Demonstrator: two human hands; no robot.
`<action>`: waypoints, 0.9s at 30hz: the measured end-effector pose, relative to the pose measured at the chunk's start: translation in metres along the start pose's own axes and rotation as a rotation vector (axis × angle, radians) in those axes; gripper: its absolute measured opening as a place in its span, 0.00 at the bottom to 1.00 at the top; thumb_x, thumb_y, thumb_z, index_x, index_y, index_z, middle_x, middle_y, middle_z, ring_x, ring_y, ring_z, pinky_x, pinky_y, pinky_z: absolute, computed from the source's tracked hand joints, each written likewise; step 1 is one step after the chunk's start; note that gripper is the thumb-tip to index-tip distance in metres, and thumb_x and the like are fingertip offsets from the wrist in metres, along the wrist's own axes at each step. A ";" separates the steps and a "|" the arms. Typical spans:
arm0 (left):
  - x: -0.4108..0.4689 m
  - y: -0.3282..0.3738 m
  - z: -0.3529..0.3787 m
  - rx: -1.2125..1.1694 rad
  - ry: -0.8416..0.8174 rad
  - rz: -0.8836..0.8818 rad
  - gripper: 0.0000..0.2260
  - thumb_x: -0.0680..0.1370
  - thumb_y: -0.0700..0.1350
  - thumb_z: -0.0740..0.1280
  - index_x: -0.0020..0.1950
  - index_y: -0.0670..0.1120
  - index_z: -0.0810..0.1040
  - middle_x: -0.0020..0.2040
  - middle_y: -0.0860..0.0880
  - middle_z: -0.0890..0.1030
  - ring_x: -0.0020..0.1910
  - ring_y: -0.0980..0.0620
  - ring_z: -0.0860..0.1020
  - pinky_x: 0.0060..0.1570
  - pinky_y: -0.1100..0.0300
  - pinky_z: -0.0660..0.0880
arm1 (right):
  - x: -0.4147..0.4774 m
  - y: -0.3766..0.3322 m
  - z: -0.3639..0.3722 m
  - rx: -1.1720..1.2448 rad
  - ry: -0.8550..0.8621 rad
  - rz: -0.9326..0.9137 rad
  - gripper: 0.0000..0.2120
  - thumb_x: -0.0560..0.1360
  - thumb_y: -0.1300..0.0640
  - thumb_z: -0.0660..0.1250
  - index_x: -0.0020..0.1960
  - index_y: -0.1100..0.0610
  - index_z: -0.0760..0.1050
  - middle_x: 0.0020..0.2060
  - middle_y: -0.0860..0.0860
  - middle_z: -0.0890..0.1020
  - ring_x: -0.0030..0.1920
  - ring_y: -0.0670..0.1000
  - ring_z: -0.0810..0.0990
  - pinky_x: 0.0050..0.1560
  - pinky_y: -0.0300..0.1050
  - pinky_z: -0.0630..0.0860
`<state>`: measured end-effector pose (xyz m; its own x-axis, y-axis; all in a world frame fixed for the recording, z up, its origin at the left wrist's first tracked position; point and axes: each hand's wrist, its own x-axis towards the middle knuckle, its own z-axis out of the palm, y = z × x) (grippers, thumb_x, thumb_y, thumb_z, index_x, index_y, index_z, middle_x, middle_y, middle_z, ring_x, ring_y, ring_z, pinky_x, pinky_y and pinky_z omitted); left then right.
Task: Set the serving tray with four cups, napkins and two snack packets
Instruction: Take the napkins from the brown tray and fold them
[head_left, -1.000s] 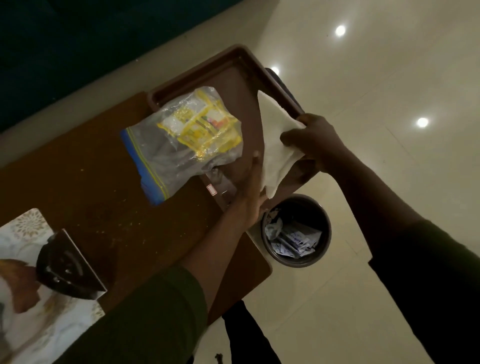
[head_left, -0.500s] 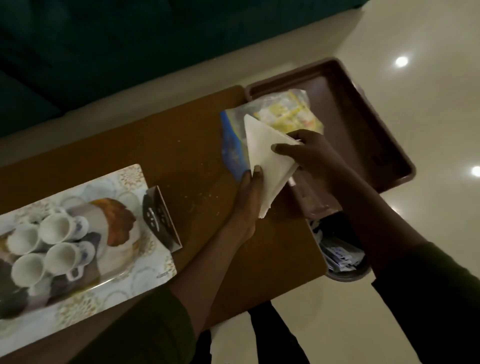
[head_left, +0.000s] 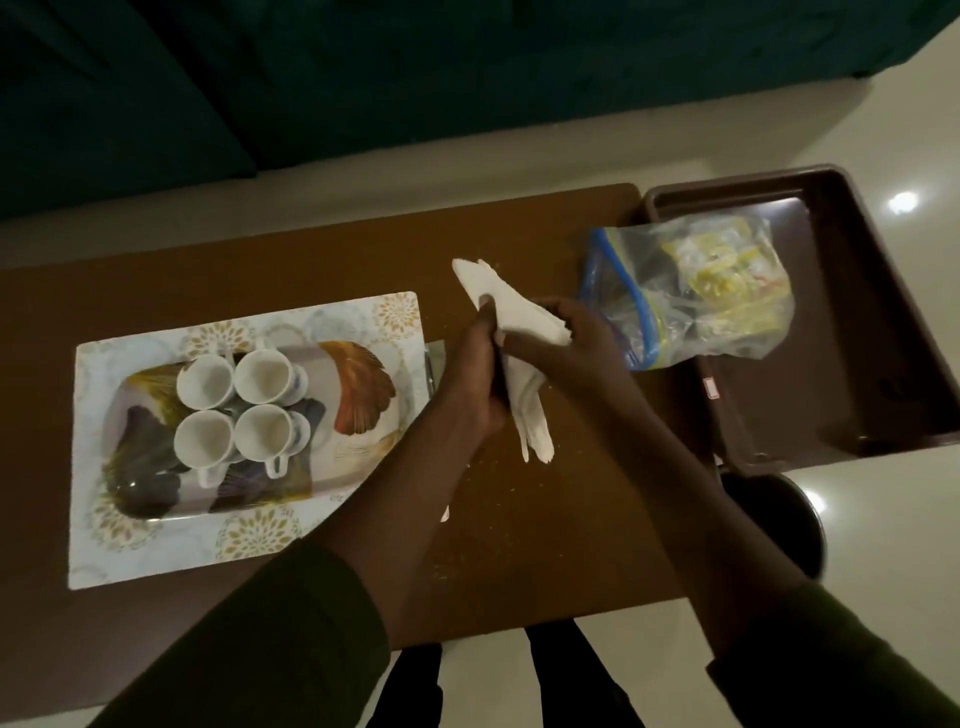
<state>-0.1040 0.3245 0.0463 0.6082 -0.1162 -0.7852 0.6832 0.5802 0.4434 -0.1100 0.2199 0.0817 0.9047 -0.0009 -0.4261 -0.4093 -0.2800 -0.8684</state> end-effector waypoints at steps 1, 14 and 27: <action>0.001 0.006 -0.004 0.002 0.037 0.009 0.19 0.80 0.58 0.60 0.57 0.46 0.79 0.47 0.44 0.84 0.48 0.45 0.83 0.43 0.52 0.81 | -0.002 -0.001 0.010 0.009 0.023 -0.004 0.17 0.69 0.52 0.75 0.56 0.49 0.76 0.49 0.43 0.82 0.48 0.43 0.81 0.43 0.36 0.78; 0.015 0.053 -0.046 -0.096 0.093 0.072 0.12 0.82 0.43 0.60 0.64 0.42 0.74 0.59 0.44 0.80 0.55 0.46 0.78 0.55 0.49 0.77 | -0.007 0.012 0.063 -0.315 0.187 -0.063 0.09 0.73 0.53 0.71 0.49 0.57 0.76 0.38 0.46 0.78 0.40 0.50 0.82 0.34 0.39 0.79; 0.037 0.092 -0.069 0.783 0.019 0.249 0.16 0.77 0.30 0.61 0.62 0.42 0.76 0.61 0.38 0.79 0.56 0.45 0.78 0.51 0.51 0.79 | -0.038 0.032 0.094 -0.287 0.255 -0.160 0.09 0.70 0.58 0.72 0.46 0.51 0.74 0.32 0.37 0.76 0.29 0.39 0.79 0.25 0.26 0.70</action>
<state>-0.0471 0.4291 0.0281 0.7771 -0.0404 -0.6280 0.6175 -0.1440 0.7733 -0.1685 0.3008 0.0463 0.9693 -0.1632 -0.1837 -0.2440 -0.5520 -0.7974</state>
